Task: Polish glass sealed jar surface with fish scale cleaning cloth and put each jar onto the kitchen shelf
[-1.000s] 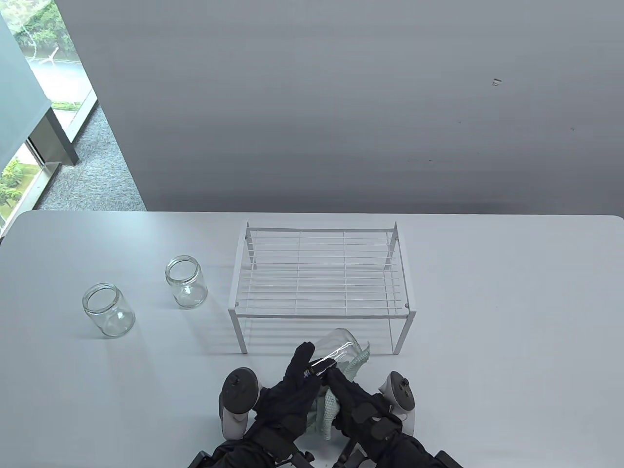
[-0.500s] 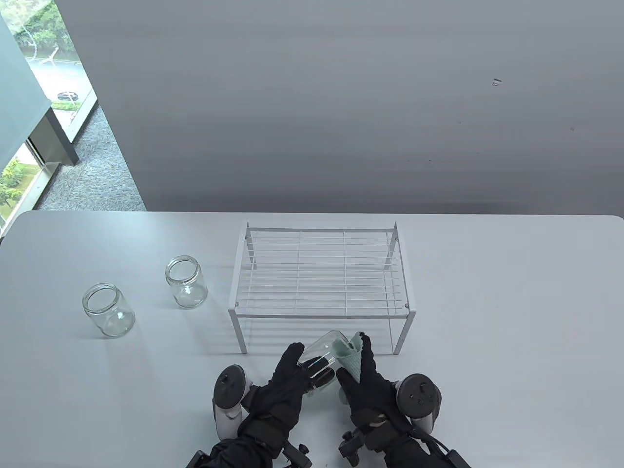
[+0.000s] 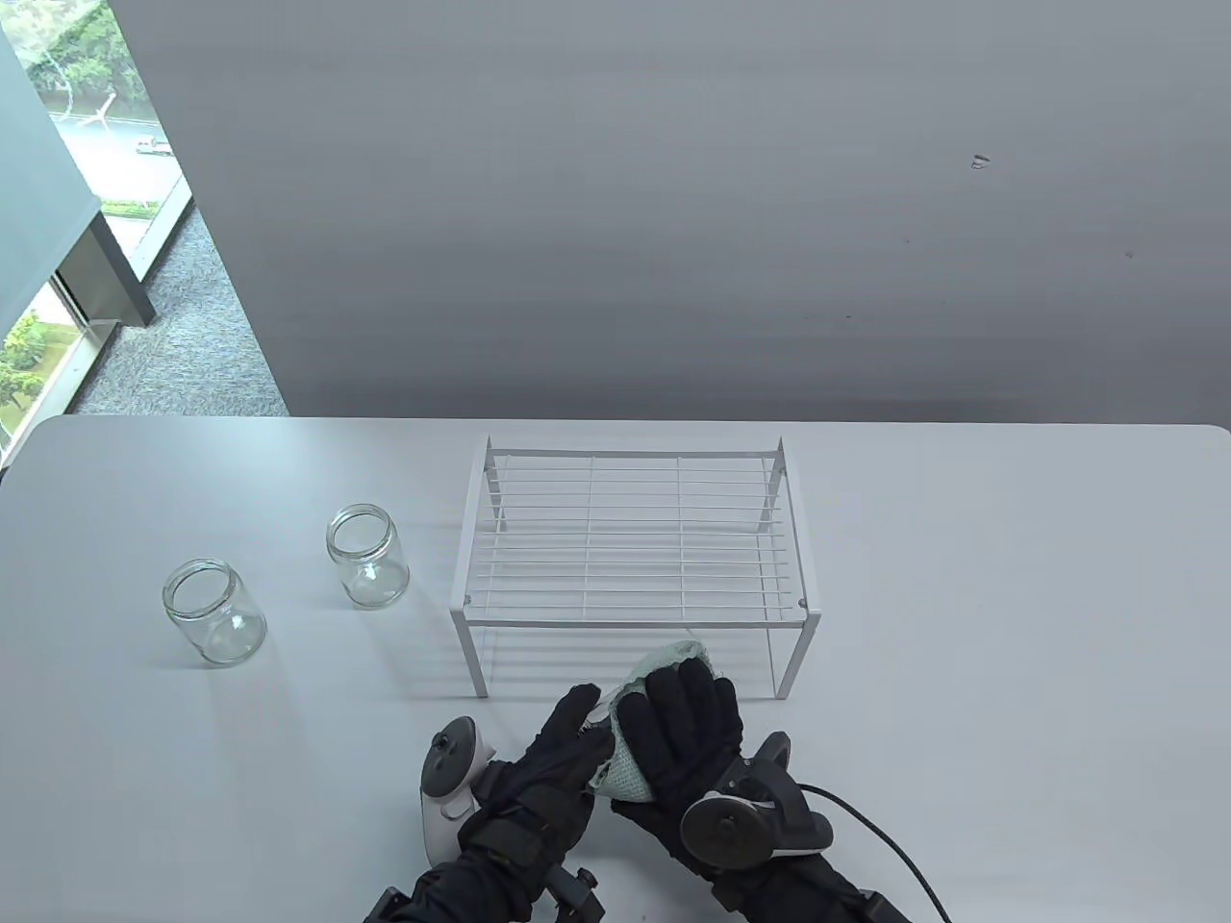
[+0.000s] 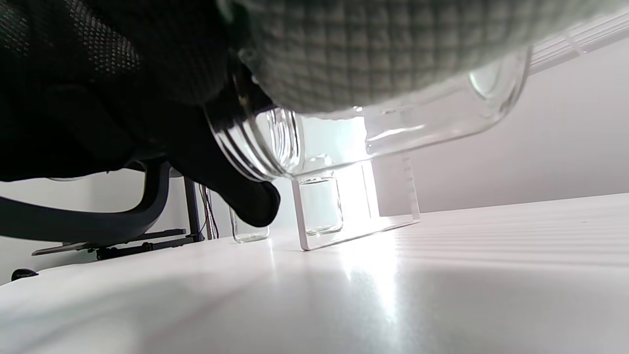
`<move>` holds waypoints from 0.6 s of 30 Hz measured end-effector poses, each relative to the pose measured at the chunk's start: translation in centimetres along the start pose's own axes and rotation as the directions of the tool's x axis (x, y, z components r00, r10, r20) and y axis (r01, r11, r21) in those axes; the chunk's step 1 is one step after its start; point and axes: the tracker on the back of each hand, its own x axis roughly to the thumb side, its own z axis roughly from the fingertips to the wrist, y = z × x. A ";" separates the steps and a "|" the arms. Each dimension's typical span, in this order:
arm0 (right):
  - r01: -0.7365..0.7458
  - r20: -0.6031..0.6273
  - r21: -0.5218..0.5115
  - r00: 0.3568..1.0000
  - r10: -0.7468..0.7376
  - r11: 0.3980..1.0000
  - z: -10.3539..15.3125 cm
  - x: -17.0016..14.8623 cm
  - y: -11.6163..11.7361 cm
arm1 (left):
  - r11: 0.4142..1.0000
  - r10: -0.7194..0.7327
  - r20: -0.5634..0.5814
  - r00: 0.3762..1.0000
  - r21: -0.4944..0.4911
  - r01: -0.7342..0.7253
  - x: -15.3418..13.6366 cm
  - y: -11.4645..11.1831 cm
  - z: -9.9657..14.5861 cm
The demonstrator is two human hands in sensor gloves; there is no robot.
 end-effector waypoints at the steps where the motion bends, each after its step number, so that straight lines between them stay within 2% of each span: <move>1: -0.003 0.008 0.007 1.000 0.003 1.000 0.0 0.0 0.0 | 1.000 -0.025 -0.019 1.000 -0.018 0.025 0.1 0.0 0.0; 3: -0.022 0.034 0.023 0.999 0.021 0.999 0.0 0.2 0.0 | 0.990 -0.136 -0.038 0.990 -0.052 0.134 0.2 0.0 -0.1; 5: -0.036 0.039 0.026 0.999 0.035 0.999 0.0 0.3 -0.1 | 0.977 -0.212 -0.019 0.977 -0.007 0.212 0.5 0.0 0.0; 9: 0.096 0.061 0.054 0.993 -0.099 0.994 -0.2 -0.3 -0.4 | 0.972 -0.228 -0.018 0.973 0.053 0.229 0.7 0.5 0.1; 12: 0.199 0.086 0.054 0.975 -0.203 0.979 -0.1 -1.0 -0.8 | 0.975 -0.214 -0.017 0.977 0.054 0.215 0.7 0.9 0.0; 18: 0.074 0.067 0.004 0.995 -0.075 0.997 0.1 -1.1 -1.0 | 0.957 -0.285 0.040 0.958 -0.053 0.287 0.9 -0.2 -0.1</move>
